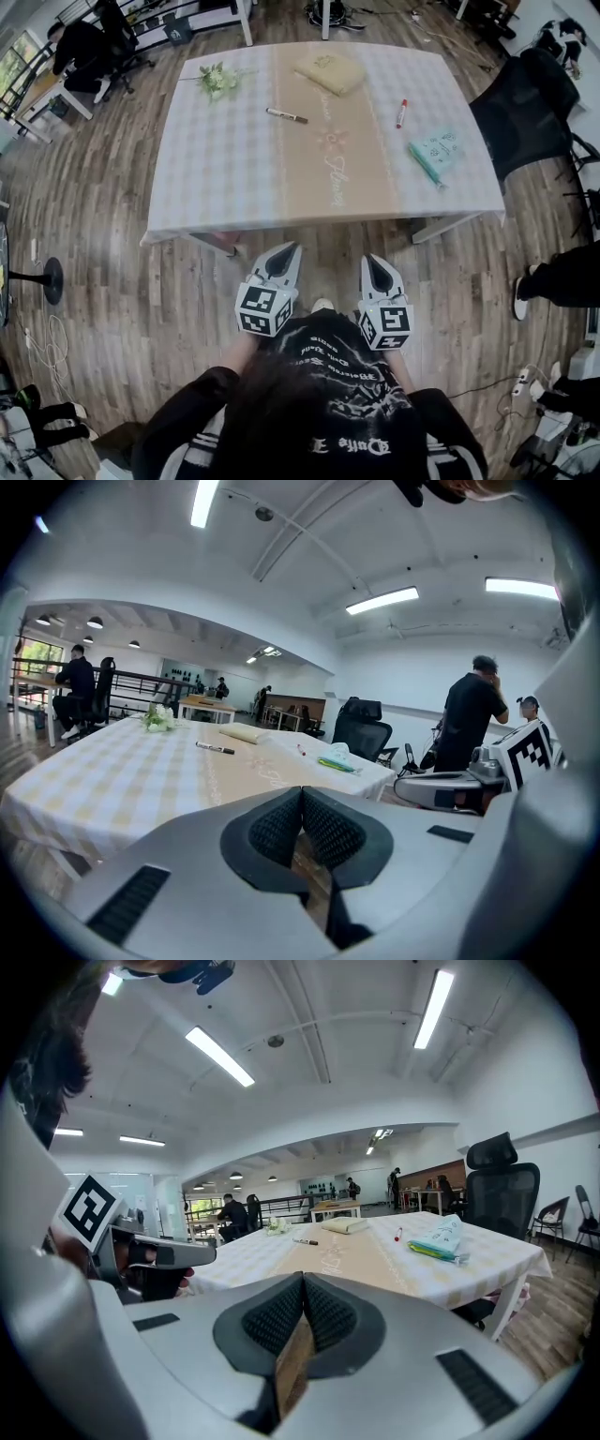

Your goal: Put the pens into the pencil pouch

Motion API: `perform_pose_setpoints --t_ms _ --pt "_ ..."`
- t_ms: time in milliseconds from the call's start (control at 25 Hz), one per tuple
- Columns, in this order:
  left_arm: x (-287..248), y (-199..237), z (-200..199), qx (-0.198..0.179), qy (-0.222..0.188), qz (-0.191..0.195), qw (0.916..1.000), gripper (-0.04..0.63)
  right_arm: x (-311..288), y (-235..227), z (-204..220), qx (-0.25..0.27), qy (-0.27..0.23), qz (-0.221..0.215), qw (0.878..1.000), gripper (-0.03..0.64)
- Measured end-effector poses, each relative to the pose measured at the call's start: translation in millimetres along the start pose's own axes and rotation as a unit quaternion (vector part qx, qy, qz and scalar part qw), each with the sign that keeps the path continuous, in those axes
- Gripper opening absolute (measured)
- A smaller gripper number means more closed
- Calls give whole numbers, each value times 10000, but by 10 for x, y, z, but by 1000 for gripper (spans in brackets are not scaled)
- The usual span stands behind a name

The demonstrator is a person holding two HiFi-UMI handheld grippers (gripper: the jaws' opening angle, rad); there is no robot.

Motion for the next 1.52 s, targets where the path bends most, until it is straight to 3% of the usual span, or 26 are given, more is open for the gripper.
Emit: perform_pose_setpoints --t_ms 240,640,1160,1520 --pt "-399 -155 -90 53 4 16 10000 20 -118 -421 -23 -85 142 -60 9998 9" --pt "-815 12 -253 213 -42 184 9996 20 -405 -624 -47 -239 297 41 9993 9" --pt "-1931 642 -840 -242 35 657 9975 20 -1348 -1088 -419 -323 414 662 9964 9" --pt "-2536 958 -999 -397 517 1005 9928 20 -1840 -1223 -580 -457 471 1049 9923 9"
Point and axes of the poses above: the fingertips, and each gripper's own axes: x backward along the fingers, y to its left, z out of its underside, the point moved 10 cm from there along x, backward along the fingers, and after that the axes turned 1 degree about x, right-handed, at the moved point
